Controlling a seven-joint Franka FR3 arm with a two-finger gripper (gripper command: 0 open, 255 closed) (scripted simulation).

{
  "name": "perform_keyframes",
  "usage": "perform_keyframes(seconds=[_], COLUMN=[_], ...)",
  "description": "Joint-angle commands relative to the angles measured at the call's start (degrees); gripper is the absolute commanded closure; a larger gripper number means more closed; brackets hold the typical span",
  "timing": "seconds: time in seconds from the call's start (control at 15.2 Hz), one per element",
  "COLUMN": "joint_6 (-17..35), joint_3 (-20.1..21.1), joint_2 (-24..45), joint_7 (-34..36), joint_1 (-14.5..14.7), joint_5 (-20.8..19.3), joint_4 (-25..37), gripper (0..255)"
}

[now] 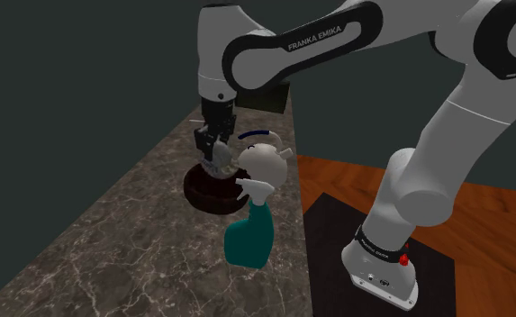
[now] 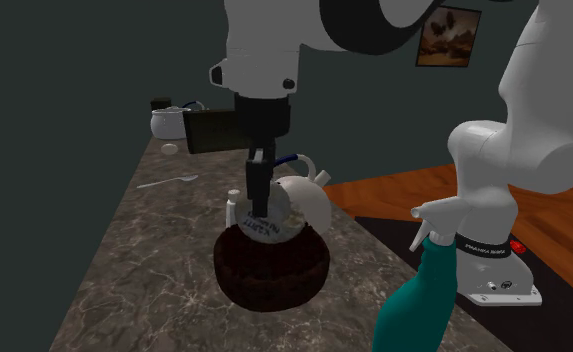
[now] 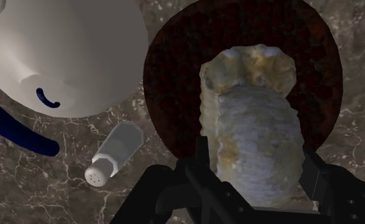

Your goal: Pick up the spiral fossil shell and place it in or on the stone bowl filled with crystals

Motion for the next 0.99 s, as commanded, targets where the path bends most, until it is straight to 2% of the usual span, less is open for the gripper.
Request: perform_keyframes(seconds=[0.0,0.46,0.53,0.86,0.92], joint_6=[0.9,0.9,0.9,0.9,-1.0], joint_3=[0.0,0.0,0.0,0.0,0.0], joint_2=[0.3,0.3,0.3,0.3,-0.3], joint_7=[0.1,0.1,0.2,0.1,0.0], joint_1=[0.0,0.0,0.0,0.0,0.1], joint_5=[-0.1,-0.1,-0.1,-0.1,0.2], joint_4=[-1.0,-1.0,-1.0,-1.0,0.3], gripper=[255,255,0,0,0])
